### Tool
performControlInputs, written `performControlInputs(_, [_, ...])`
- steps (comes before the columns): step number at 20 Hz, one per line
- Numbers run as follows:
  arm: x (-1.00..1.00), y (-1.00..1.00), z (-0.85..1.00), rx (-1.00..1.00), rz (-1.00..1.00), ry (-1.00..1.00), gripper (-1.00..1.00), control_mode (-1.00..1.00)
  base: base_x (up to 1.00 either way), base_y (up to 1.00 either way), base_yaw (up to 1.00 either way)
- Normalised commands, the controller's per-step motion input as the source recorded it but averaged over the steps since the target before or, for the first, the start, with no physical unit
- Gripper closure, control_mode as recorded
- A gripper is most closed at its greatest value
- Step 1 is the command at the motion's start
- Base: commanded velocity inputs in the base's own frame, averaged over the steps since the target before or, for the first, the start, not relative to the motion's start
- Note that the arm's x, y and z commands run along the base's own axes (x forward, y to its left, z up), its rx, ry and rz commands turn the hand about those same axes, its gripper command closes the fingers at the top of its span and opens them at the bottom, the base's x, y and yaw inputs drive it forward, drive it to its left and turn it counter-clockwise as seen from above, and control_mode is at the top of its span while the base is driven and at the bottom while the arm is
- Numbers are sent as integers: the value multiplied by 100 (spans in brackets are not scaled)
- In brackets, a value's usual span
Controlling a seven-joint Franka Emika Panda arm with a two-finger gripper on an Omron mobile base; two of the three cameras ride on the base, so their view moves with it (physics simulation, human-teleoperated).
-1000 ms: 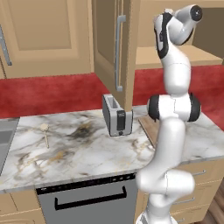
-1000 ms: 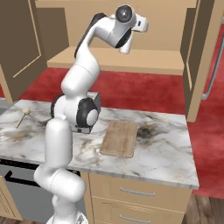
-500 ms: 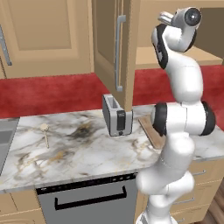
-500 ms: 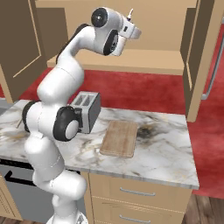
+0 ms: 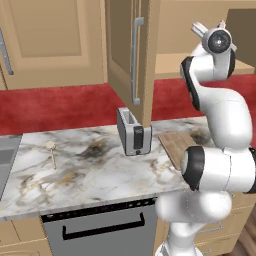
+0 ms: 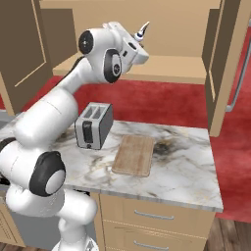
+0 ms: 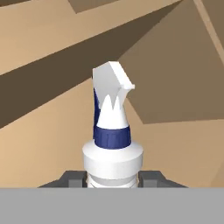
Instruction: Grab the spray bottle from the cabinet, then place it next to the cutting board for sanitizing. Then grab the dish brush from the countertop next to the sink and place it next to the cutting board.
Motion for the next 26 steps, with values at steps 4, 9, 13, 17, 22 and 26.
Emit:
performControlInputs(4, [-100, 0, 20, 0, 0, 0, 100, -100, 0, 0, 0])
performControlInputs(9, [-100, 0, 15, 0, 0, 8, 100, -100, 0, 0, 0])
performControlInputs(13, [-90, -4, 4, -2, 0, 21, 100, -100, 0, 0, 0])
performControlInputs(17, [-84, -5, -28, -8, 13, 26, 100, -100, 0, 0, 0])
performControlInputs(22, [-72, 0, -65, -22, 19, 12, 100, -100, 0, 0, 0])
performControlInputs(26, [-71, 0, -81, -26, 19, -14, 100, -100, 0, 0, 0])
